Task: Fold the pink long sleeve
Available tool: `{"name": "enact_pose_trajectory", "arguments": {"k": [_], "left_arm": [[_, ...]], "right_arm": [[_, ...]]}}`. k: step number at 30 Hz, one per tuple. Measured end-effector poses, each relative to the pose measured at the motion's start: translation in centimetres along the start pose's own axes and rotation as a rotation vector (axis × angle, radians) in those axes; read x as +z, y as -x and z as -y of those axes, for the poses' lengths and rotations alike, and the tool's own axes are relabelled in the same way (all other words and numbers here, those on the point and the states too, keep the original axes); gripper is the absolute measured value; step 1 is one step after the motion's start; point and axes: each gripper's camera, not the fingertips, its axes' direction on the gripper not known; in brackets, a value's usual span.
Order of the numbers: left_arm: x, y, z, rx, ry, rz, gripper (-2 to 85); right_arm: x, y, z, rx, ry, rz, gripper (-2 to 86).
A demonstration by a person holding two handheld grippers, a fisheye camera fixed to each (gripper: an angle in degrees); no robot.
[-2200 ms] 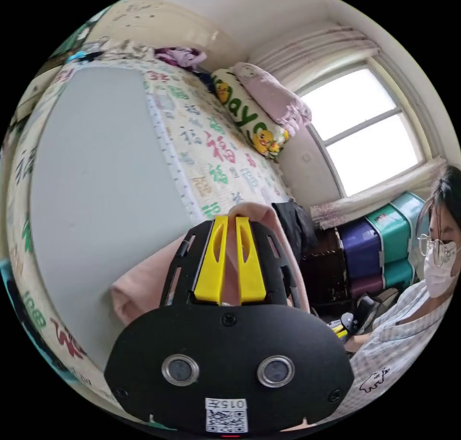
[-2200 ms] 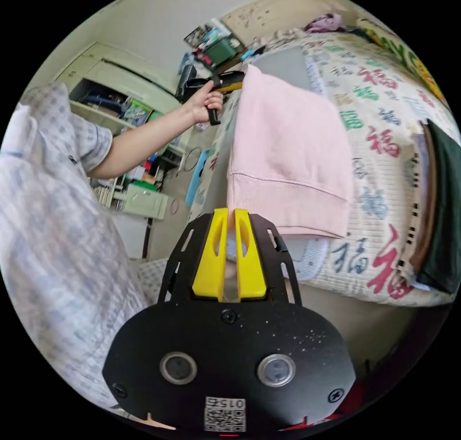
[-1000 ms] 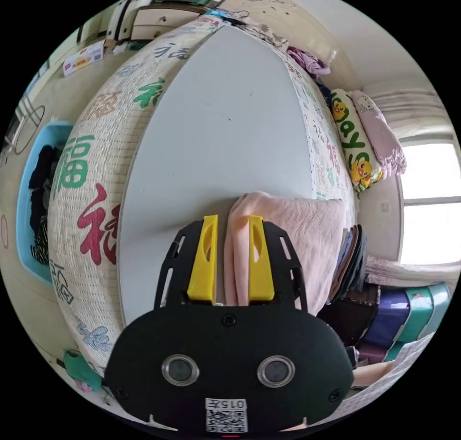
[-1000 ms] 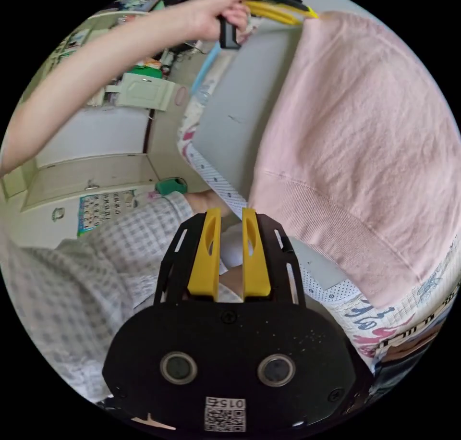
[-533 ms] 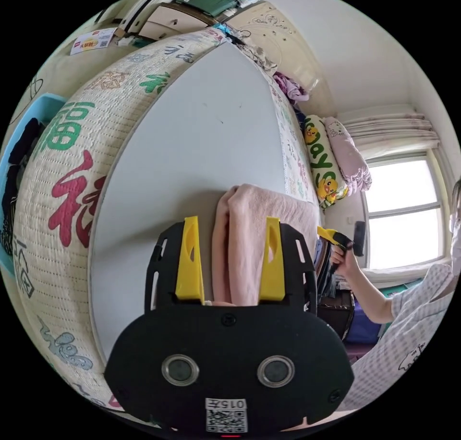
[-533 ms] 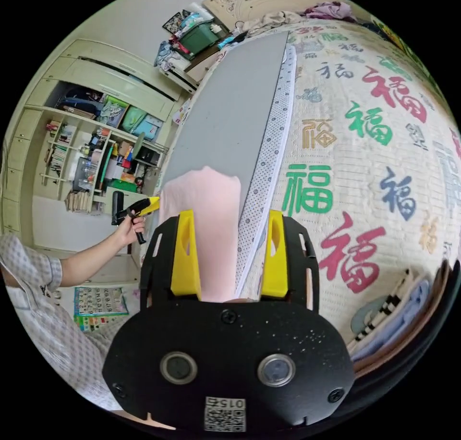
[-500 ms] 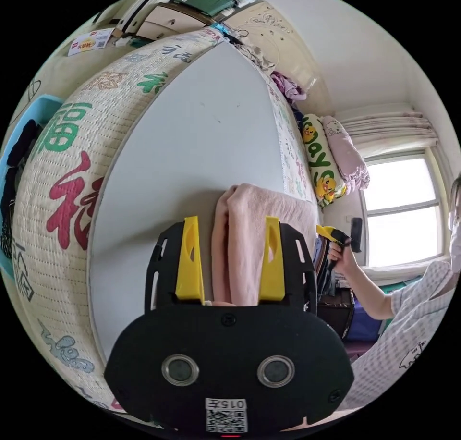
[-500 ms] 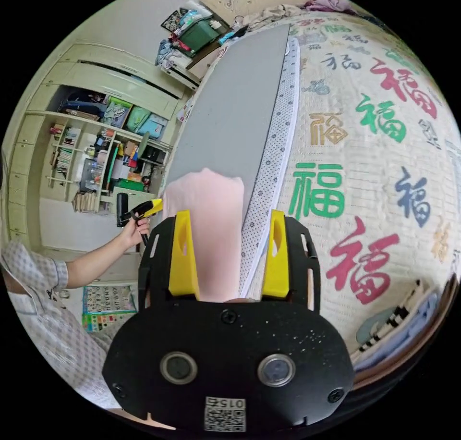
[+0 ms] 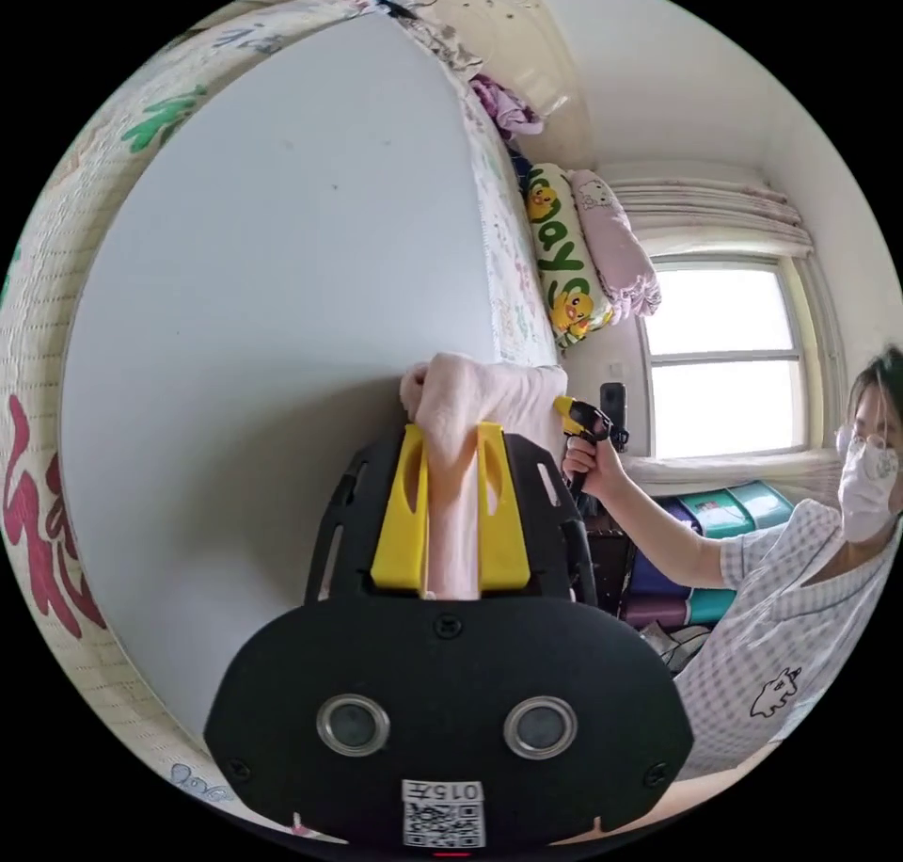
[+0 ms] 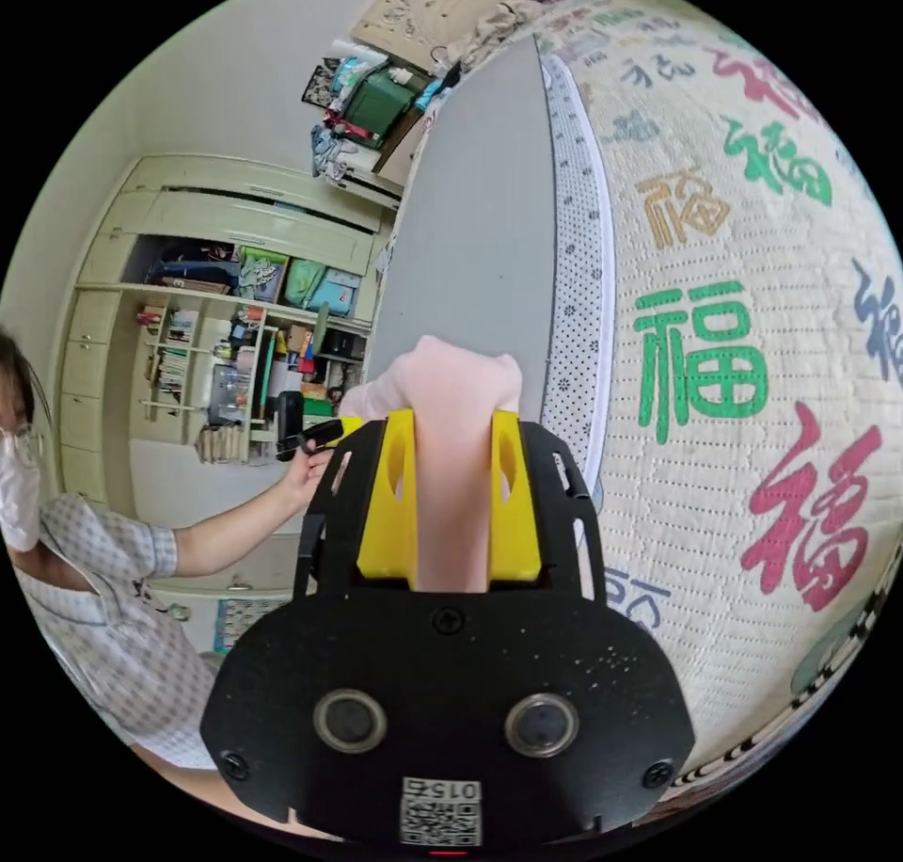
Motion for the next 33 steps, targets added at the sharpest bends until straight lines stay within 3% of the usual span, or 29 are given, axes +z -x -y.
{"name": "enact_pose_trajectory", "arguments": {"k": [11,16,21,28,33], "left_arm": [[-2.0,-23.5,-5.8,0.469,-0.030,-0.097,6.5],[3.0,-34.9,-6.4,0.701,-0.023,-0.090,6.6],[11.3,-42.9,-7.6,0.752,-0.022,-0.157,6.5],[25.8,-51.0,-9.6,0.566,0.062,-0.388,6.5],[34.2,-55.1,-8.9,0.545,0.161,-0.439,6.6]], "right_arm": [[-10.3,-0.2,-24.1,-0.194,-0.552,0.191,10.8],[-14.6,-4.1,-32.6,-0.233,-0.703,0.196,10.8],[-22.9,-10.9,-39.5,-0.287,-0.745,0.171,10.8],[-35.1,-14.3,-48.2,-0.279,-0.671,-0.016,10.8],[-39.7,-19.1,-52.5,-0.199,-0.670,-0.092,10.8]]}}
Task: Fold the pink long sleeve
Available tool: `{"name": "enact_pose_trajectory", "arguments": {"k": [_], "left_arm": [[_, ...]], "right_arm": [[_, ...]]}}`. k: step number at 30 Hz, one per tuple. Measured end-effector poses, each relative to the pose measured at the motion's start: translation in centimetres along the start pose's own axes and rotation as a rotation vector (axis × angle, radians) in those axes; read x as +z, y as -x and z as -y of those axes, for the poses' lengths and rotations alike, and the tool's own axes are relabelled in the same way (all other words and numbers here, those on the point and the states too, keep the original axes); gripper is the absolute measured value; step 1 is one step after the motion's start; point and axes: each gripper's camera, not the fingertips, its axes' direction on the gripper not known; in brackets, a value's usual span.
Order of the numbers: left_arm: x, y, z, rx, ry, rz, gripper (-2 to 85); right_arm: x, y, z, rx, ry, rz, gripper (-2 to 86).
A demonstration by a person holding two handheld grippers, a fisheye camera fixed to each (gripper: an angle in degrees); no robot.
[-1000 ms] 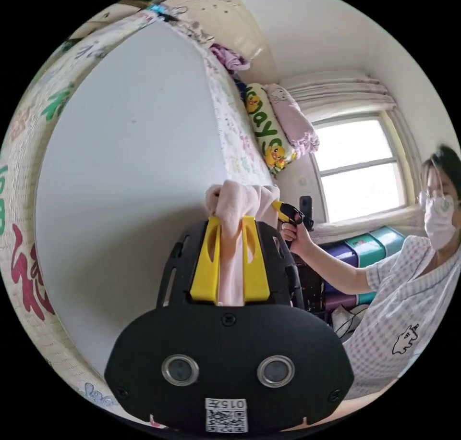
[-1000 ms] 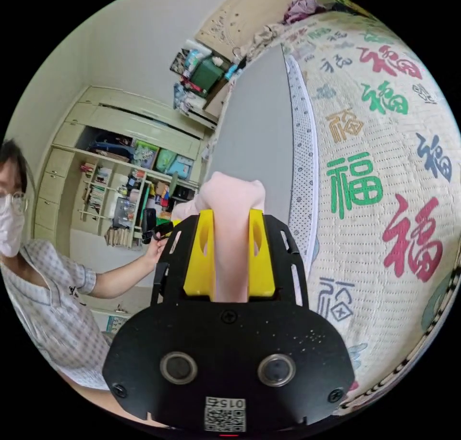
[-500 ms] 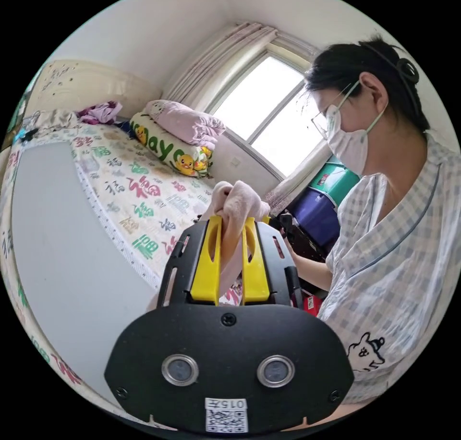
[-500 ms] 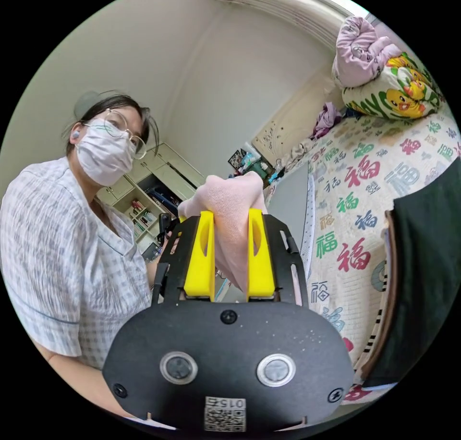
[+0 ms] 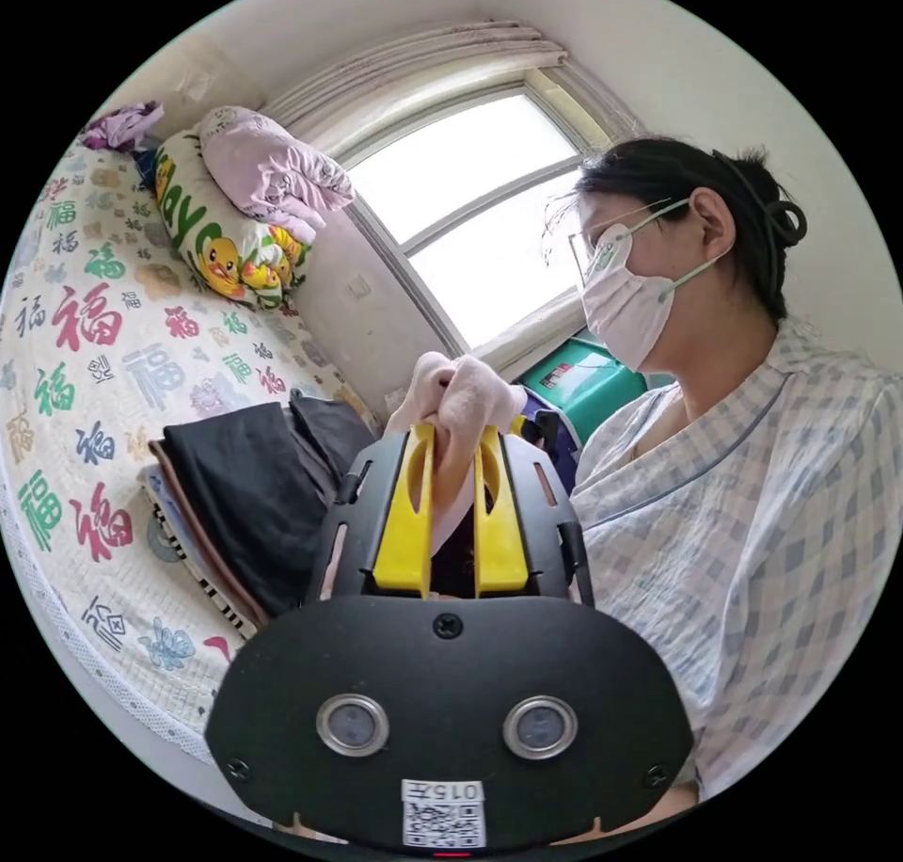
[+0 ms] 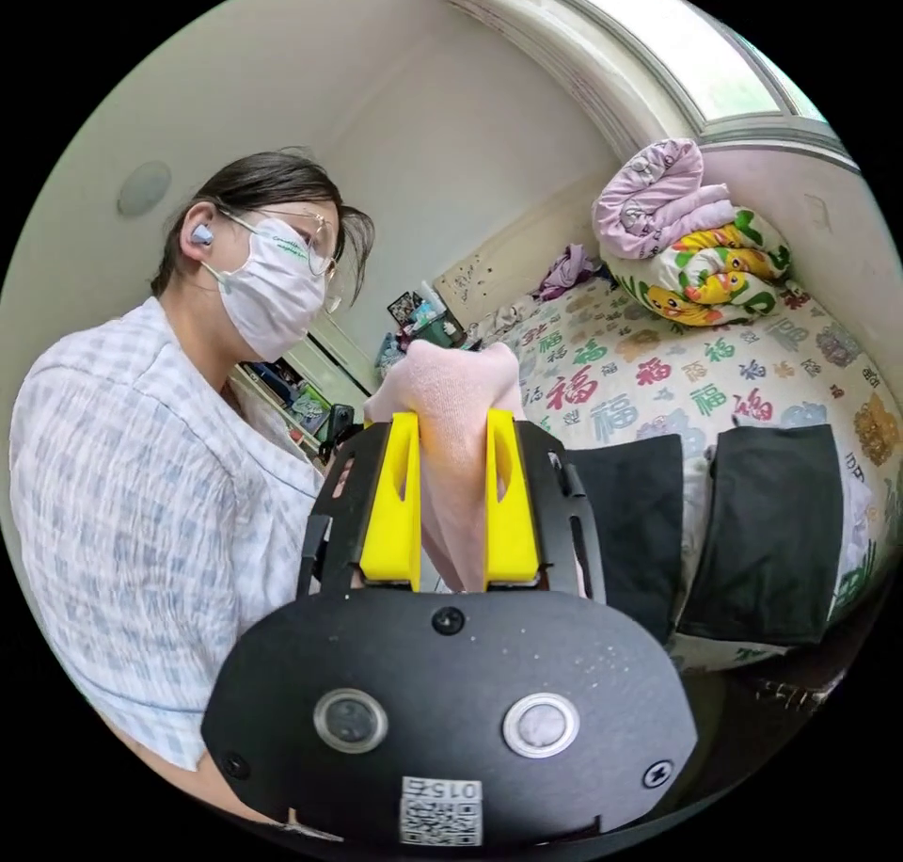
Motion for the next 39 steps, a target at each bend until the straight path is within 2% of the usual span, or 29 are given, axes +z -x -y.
{"name": "enact_pose_trajectory", "arguments": {"k": [5,10,13,15,18,21,27,33,39], "left_arm": [[7.5,8.2,2.0,-0.189,0.062,0.048,6.5],[13.2,23.1,1.7,-0.443,0.030,0.288,6.0],[14.6,28.8,1.5,-0.584,-0.073,0.223,5.8],[15.5,29.3,1.9,-0.565,-0.083,0.225,5.7],[16.7,27.7,2.6,-0.493,-0.039,0.249,5.3],[17.6,24.2,2.6,-0.428,-0.026,0.113,4.9],[18.9,13.4,2.6,-0.239,0.096,-0.157,4.6],[23.2,7.9,5.7,-0.053,0.191,-0.409,4.6],[26.4,7.8,5.0,-0.035,0.184,-0.503,4.6]], "right_arm": [[3.5,-11.9,-2.2,0.177,0.124,-0.064,10.7],[13.8,-29.2,-7.3,0.375,0.170,-0.094,10.7],[17.5,-35.6,-9.2,0.465,0.116,-0.126,10.7],[18.1,-37.3,-10.1,0.457,0.117,-0.138,10.7],[16.8,-36.7,-12.9,0.389,0.077,-0.103,10.3],[12.7,-33.6,-17.0,0.269,-0.087,0.016,10.0],[1.7,-23.0,-23.7,0.095,-0.314,0.035,9.8],[-6.1,-15.2,-23.2,-0.081,-0.354,-0.083,9.9],[-8.0,-12.4,-23.4,-0.146,-0.342,-0.169,9.9]]}}
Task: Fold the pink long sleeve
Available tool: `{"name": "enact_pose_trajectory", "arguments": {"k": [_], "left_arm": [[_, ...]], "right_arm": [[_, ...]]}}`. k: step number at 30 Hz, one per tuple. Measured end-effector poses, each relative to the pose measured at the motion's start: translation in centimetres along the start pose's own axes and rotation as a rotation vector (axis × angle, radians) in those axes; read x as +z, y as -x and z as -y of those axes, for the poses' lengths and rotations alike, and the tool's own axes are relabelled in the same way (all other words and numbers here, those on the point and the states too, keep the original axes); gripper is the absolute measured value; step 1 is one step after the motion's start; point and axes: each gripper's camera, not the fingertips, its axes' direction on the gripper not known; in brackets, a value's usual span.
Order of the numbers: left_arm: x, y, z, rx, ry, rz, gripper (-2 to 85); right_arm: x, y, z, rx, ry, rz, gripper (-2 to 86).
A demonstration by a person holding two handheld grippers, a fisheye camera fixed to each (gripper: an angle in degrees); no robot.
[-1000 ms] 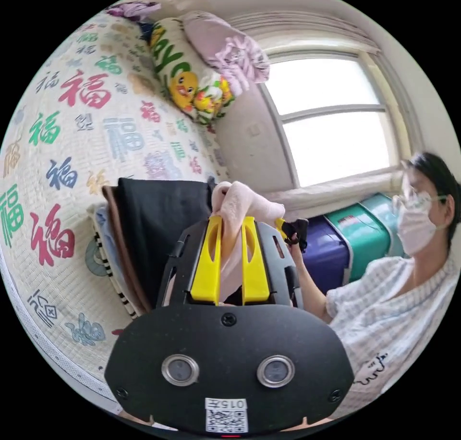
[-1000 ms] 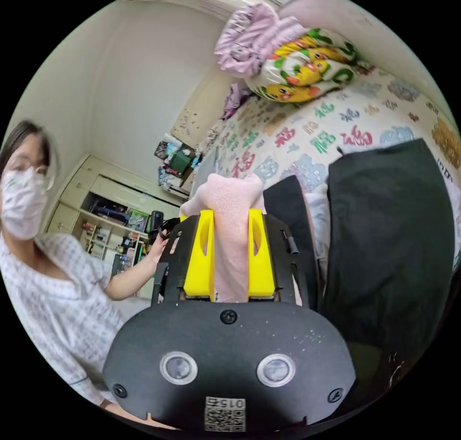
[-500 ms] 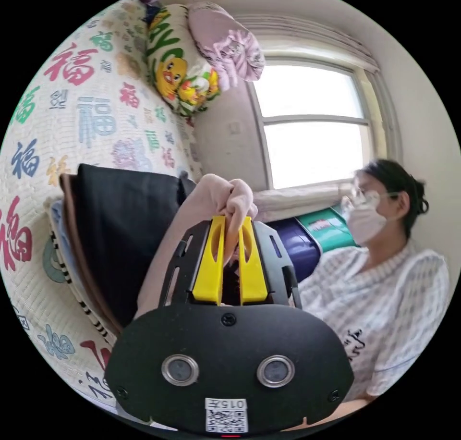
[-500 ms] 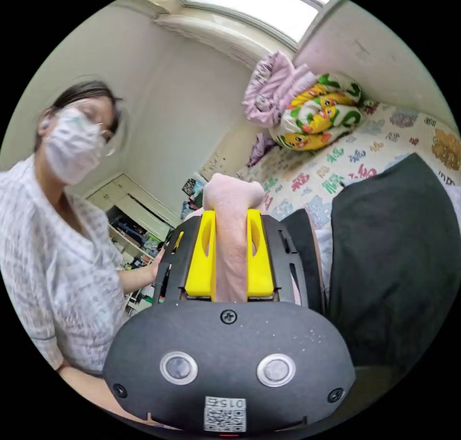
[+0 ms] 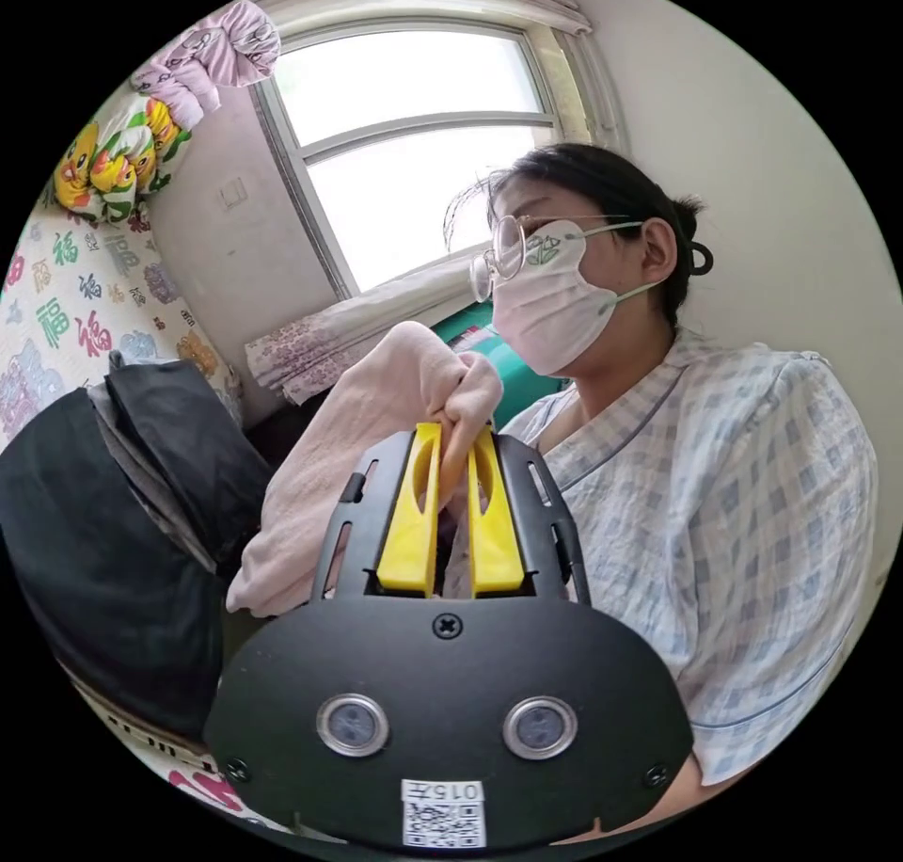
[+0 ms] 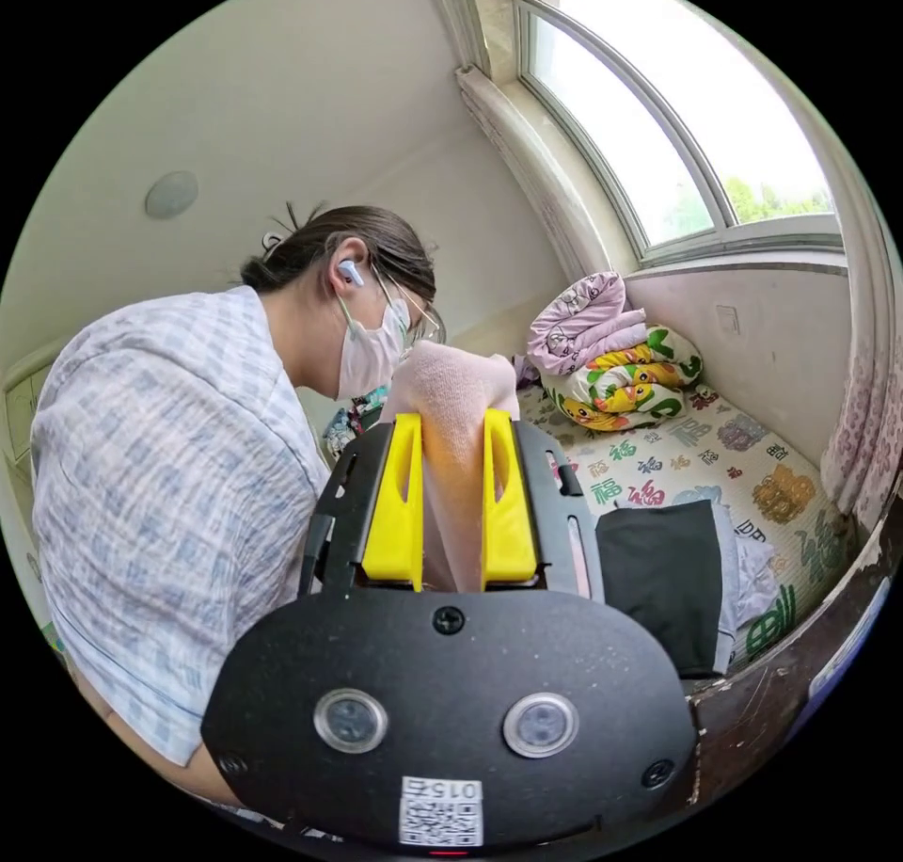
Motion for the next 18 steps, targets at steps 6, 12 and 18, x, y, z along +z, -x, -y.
{"name": "enact_pose_trajectory", "arguments": {"k": [6,12,18], "left_arm": [[-0.3,0.1,-1.8,-0.043,-0.046,0.027,4.6],[-1.9,-1.2,-2.3,-0.023,-0.073,0.101,4.5],[-0.5,0.7,-1.7,0.014,-0.160,0.041,4.6]], "right_arm": [[2.4,-2.1,-2.7,0.096,-0.002,0.074,10.0],[6.0,-2.7,-3.3,0.136,0.023,0.153,9.9],[6.3,-0.6,-0.5,0.098,0.034,0.090,10.0]]}}
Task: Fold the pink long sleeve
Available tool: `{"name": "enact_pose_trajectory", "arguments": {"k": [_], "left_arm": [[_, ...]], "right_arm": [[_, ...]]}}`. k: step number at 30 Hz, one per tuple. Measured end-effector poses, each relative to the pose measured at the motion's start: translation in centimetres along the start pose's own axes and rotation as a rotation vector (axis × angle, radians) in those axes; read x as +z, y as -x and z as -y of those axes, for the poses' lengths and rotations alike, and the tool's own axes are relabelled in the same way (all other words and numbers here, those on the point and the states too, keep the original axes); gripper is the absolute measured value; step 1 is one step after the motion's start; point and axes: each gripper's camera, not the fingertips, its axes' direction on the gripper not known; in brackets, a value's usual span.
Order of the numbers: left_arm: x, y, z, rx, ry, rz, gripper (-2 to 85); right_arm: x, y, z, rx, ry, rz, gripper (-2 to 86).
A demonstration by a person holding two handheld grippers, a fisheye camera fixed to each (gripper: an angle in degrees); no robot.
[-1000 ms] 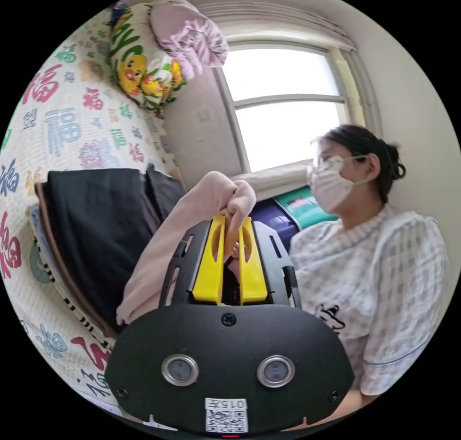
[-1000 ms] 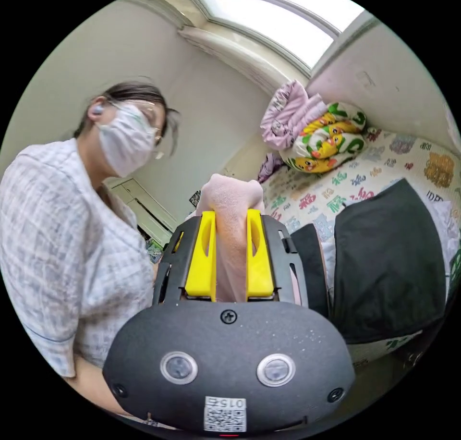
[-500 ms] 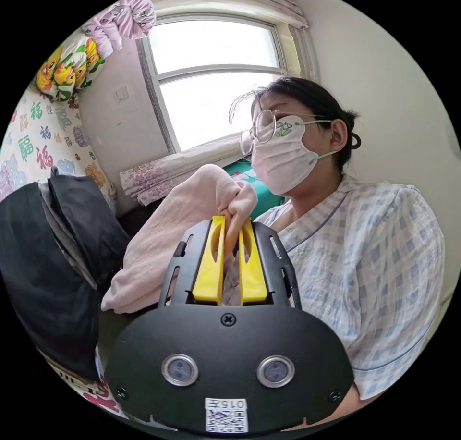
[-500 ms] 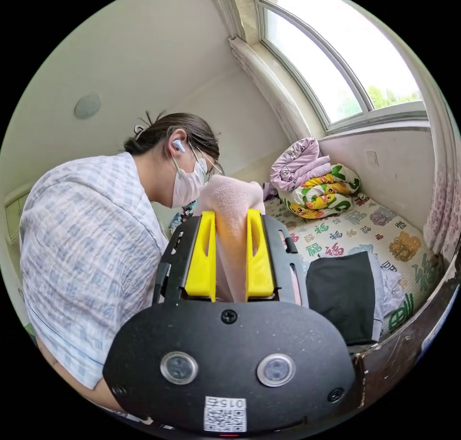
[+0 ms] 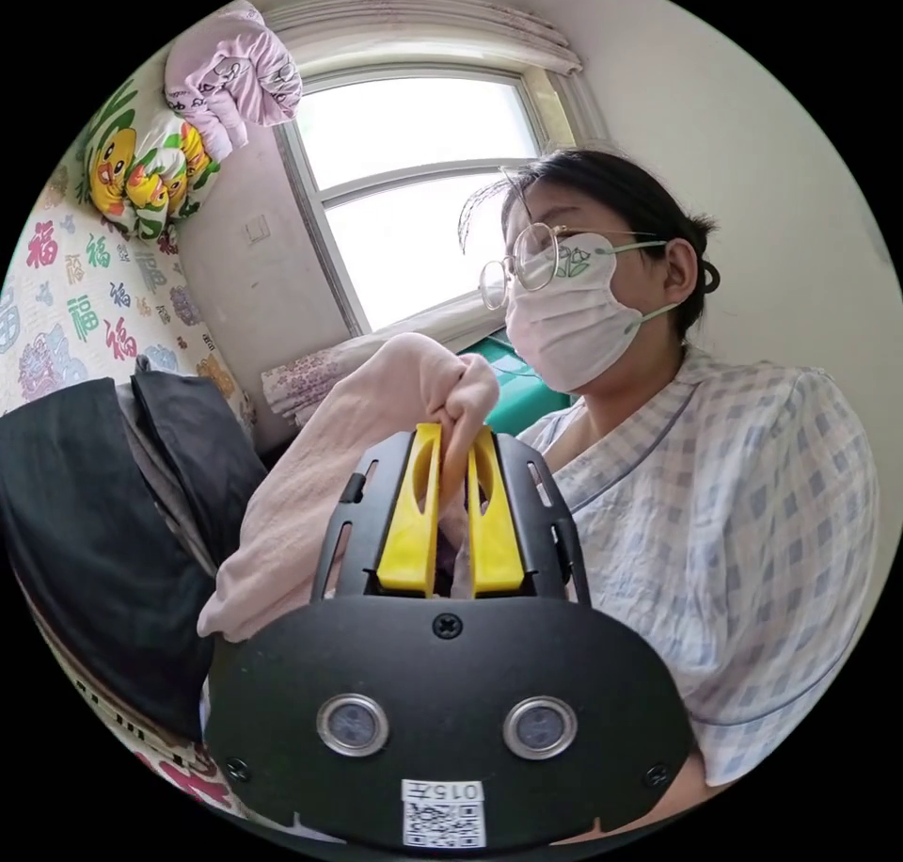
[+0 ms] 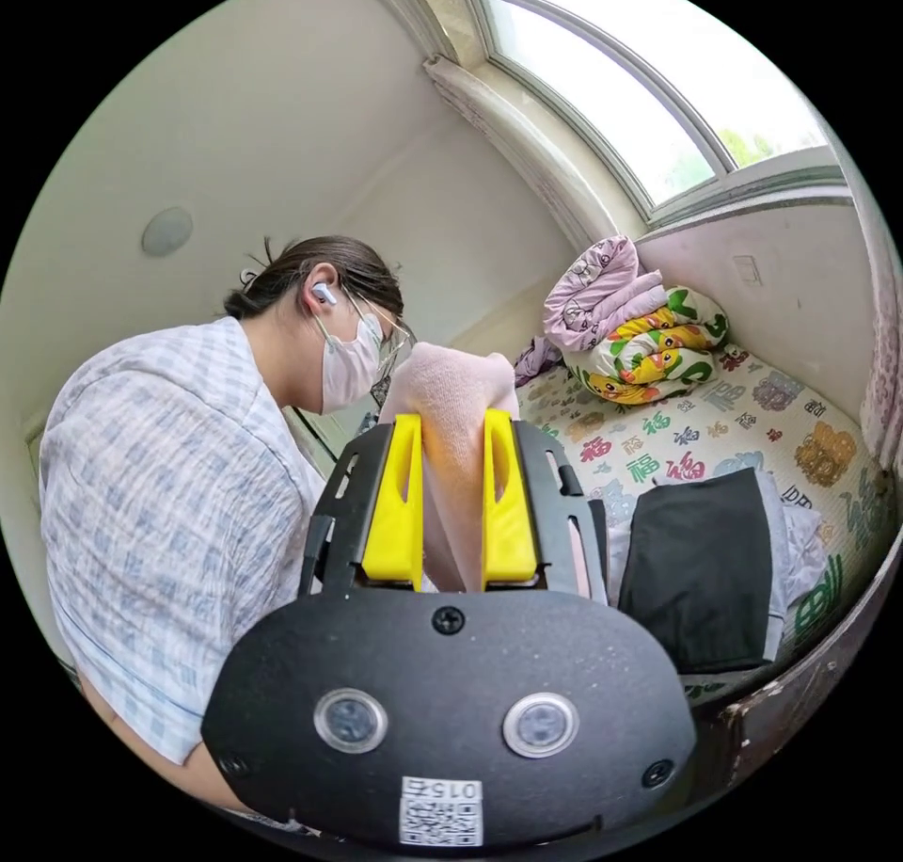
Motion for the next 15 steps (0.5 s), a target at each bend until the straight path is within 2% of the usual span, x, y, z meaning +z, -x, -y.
{"name": "enact_pose_trajectory", "arguments": {"k": [4,6,8,10,12,13,14,15], "left_arm": [[1.9,4.2,1.1,-0.007,-0.074,-0.072,4.7],[3.1,7.2,2.6,-0.002,-0.101,-0.025,4.9],[4.3,11.9,4.5,-0.071,-0.147,0.110,5.1],[6.2,19.2,6.7,-0.209,-0.137,0.465,5.0],[6.6,24.3,7.2,-0.358,-0.076,0.704,4.2],[6.0,26.0,7.1,-0.453,-0.066,0.707,3.7],[5.5,26.0,7.1,-0.449,-0.086,0.670,3.8],[4.5,24.4,6.9,-0.356,-0.119,0.625,4.0]], "right_arm": [[0.9,0.8,3.4,-0.019,0.059,-0.113,10.2],[3.9,-1.6,6.7,0.049,0.149,-0.332,10.5],[7.8,-6.3,8.9,0.147,0.247,-0.530,10.5],[13.0,-12.5,9.6,0.132,0.341,-0.720,9.1],[19.2,-21.5,8.0,0.246,0.467,-0.895,6.8],[20.3,-23.1,7.6,0.306,0.513,-0.910,6.6],[21.8,-24.1,7.2,0.378,0.536,-0.875,6.0],[22.9,-22.4,6.9,0.314,0.485,-0.739,6.6]]}}
